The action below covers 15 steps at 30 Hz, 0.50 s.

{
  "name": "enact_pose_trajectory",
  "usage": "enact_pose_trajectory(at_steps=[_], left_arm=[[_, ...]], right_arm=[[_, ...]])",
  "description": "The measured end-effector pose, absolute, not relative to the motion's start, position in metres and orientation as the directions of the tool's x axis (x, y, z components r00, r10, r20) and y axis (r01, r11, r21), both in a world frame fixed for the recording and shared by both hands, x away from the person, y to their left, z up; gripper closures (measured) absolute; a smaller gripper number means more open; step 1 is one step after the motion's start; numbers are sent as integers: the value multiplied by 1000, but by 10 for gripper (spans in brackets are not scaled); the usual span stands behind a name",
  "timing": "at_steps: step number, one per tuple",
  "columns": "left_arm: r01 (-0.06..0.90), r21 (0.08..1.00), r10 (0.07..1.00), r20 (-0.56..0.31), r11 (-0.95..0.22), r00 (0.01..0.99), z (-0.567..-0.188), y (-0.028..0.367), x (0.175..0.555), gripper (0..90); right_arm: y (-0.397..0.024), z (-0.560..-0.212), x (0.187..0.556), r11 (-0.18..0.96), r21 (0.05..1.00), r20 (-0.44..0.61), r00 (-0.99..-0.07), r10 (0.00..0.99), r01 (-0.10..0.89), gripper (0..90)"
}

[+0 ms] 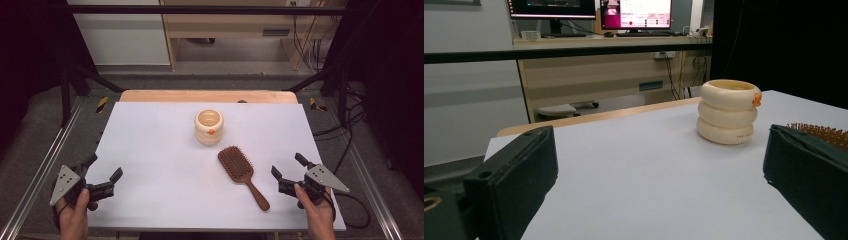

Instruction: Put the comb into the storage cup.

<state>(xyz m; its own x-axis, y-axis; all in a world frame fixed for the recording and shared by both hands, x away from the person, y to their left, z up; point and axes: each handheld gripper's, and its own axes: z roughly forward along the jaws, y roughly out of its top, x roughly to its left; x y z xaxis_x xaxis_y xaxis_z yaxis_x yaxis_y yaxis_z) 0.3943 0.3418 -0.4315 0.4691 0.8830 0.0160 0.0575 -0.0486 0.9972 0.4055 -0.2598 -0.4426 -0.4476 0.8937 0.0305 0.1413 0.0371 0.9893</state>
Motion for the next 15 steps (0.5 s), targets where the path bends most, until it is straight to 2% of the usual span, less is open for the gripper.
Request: enact_pose_trajectory(at_steps=[7,15], left_arm=[[62,997,884,19,-54,468,-432,341,395,13],[68,996,886,17,-55,463,-433,340,395,13]], right_arm=[[-258,-439,404,8,976,88,-425,901,219,62],[-244,-434,403,15,965,98,-417,904,261,133]])
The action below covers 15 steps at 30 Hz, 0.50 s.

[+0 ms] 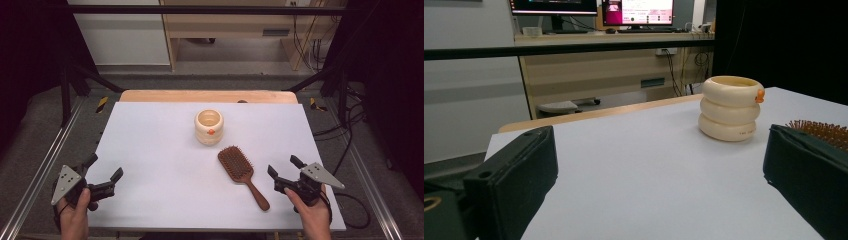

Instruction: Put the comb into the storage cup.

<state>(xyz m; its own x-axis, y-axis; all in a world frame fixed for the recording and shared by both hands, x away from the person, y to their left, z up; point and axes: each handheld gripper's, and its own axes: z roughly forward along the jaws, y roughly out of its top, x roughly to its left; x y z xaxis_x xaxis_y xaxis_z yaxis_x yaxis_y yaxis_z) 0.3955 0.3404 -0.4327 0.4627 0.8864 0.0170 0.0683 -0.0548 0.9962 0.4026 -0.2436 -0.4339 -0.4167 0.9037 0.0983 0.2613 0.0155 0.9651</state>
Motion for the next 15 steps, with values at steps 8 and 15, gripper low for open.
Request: enact_pose_trajectory(at_steps=[8,15], left_arm=[[70,995,884,24,-64,468,-433,339,396,13],[75,995,883,26,-69,469,-433,337,397,13]], right_arm=[[-222,-432,400,110,944,52,-468,882,312,328],[-205,-430,393,168,937,17,-523,852,305,571]])
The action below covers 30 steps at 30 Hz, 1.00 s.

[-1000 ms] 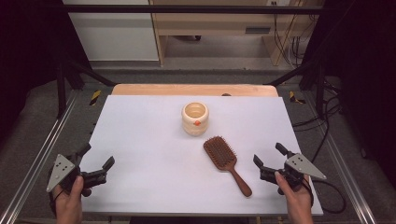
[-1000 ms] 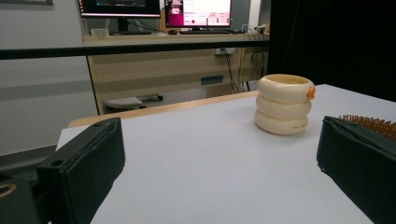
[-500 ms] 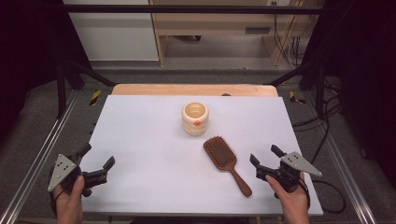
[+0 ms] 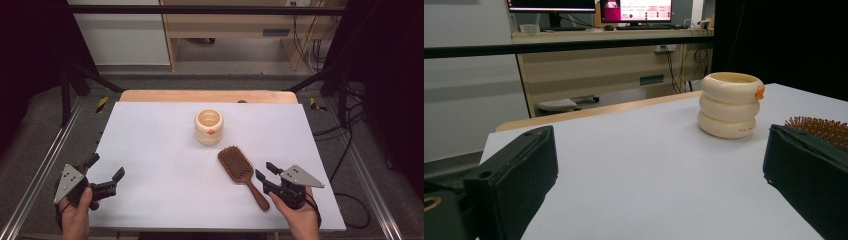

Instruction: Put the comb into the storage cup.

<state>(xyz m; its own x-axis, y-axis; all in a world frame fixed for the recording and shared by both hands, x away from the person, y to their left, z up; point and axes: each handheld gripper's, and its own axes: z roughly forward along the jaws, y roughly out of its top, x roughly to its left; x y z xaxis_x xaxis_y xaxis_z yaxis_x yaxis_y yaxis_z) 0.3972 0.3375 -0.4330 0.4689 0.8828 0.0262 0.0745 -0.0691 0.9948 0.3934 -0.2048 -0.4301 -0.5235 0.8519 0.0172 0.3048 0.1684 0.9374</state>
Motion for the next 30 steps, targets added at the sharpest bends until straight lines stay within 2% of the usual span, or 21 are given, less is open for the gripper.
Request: enact_pose_trajectory(at_steps=[7,15,20,30], left_arm=[[74,995,882,29,-73,470,-433,337,397,13],[81,995,887,15,-58,461,-434,340,398,13],[78,995,886,20,-64,464,-433,338,398,14],[86,994,887,18,-65,461,-435,340,399,14]], right_arm=[[-189,-434,390,263,909,-22,-594,804,323,751],[-181,-439,391,302,880,-7,-627,779,367,866],[-181,-442,390,316,857,16,-634,773,408,898],[-175,-446,392,337,827,45,-650,758,450,900]])
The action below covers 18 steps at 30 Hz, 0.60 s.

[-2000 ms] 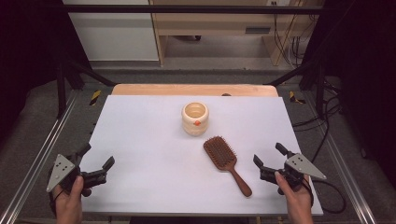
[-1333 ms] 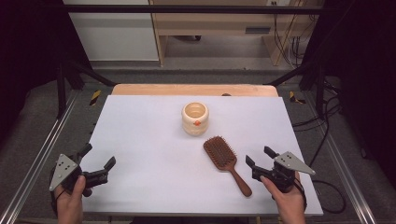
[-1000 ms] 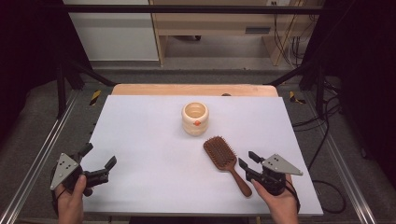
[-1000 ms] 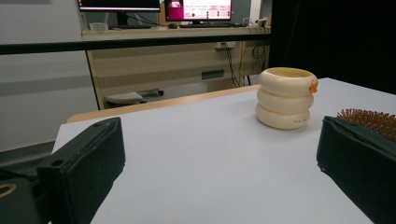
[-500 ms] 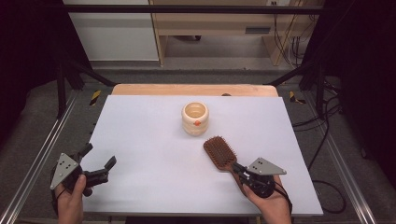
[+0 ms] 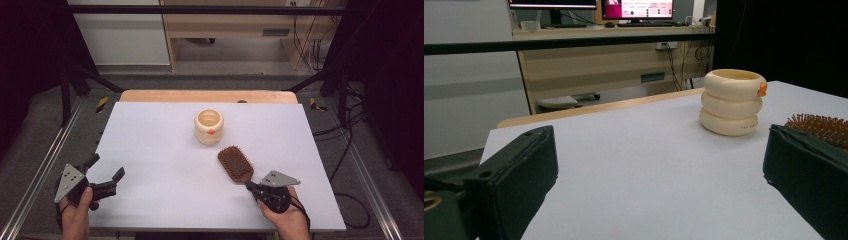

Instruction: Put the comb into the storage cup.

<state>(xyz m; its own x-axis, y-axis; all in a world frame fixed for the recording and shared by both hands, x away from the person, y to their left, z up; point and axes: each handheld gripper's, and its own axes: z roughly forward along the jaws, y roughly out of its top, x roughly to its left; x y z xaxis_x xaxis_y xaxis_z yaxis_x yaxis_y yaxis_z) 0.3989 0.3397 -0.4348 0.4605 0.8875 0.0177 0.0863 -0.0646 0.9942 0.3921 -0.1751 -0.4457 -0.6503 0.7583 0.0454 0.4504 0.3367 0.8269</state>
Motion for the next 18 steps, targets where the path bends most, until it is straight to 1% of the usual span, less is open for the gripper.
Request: enact_pose_trajectory(at_steps=[18], left_arm=[[90,993,884,22,-73,467,-435,338,399,14]], right_arm=[[-169,-454,393,382,765,75,-661,746,518,900]])
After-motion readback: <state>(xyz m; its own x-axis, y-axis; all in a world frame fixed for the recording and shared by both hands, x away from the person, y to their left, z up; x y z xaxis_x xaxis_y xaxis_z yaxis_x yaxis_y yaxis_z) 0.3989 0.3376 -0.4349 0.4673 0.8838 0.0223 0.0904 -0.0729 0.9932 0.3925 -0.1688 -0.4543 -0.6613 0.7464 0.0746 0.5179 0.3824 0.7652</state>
